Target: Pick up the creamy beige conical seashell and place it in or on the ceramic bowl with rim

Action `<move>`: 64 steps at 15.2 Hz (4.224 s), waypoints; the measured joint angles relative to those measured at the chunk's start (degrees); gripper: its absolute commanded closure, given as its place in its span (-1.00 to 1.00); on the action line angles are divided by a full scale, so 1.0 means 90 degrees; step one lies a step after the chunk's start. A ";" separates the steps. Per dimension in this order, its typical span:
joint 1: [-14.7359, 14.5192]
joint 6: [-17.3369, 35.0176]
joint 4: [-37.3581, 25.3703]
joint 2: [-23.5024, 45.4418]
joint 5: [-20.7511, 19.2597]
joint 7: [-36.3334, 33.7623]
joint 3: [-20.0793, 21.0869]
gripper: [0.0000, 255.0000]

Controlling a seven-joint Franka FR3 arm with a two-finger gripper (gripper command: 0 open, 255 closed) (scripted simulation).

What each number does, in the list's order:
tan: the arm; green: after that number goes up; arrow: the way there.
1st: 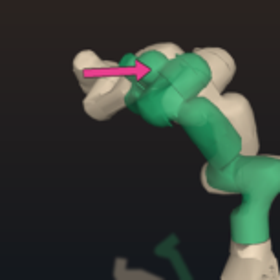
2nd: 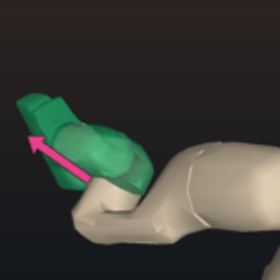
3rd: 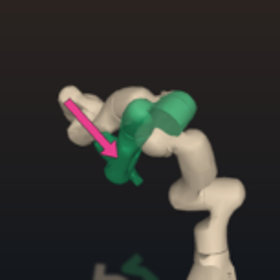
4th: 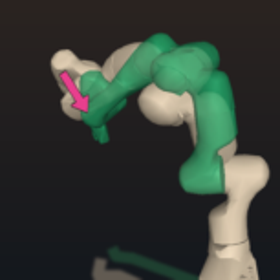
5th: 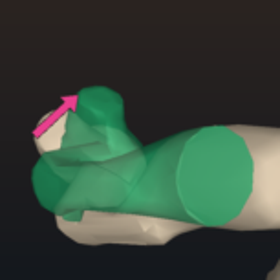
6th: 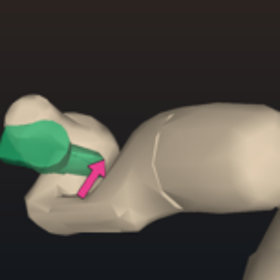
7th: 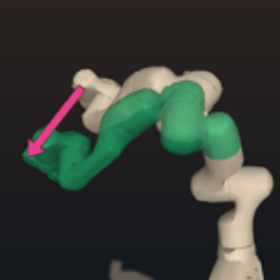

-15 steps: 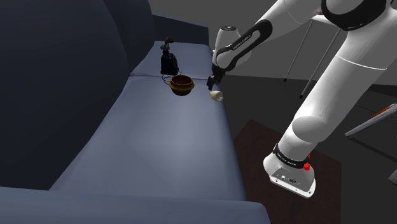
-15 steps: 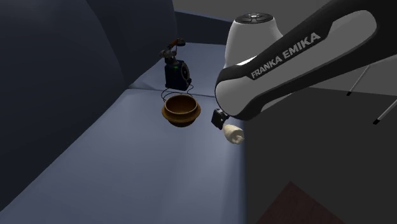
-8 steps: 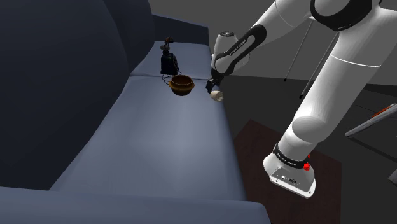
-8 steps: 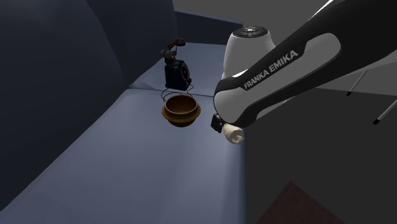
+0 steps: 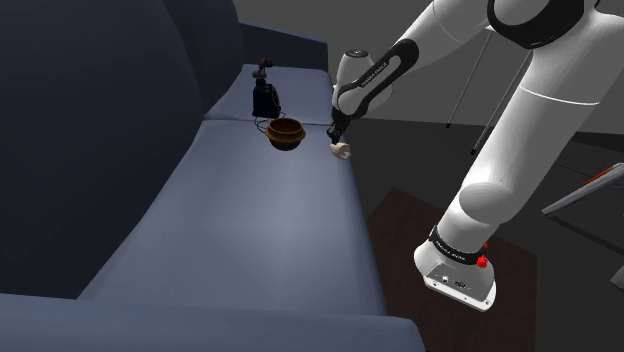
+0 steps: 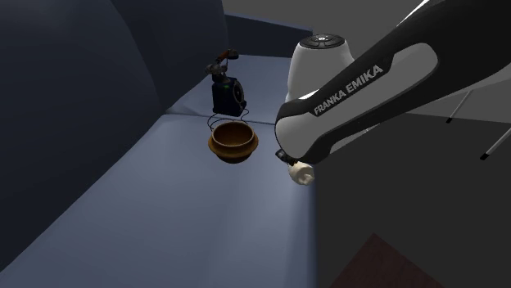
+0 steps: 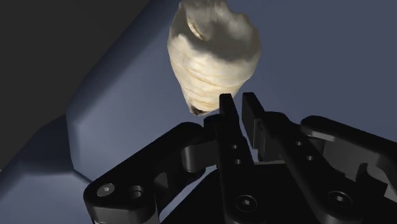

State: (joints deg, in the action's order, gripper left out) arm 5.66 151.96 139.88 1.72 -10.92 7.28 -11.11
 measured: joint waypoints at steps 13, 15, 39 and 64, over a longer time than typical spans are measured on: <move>0.0229 -0.0005 0.0604 -0.0317 0.0627 0.0325 -0.0216 -1.00; 0.0237 0.0143 0.0643 -0.0187 0.0712 0.0374 -0.0229 -1.00; 0.0253 0.0529 0.0624 0.0228 0.0897 0.0512 -0.0224 1.00; 0.0269 -0.1832 -0.0004 -0.1530 0.0476 0.0262 -0.0168 1.00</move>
State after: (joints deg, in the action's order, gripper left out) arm 8.08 135.48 139.85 -12.05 -6.64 9.64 -12.62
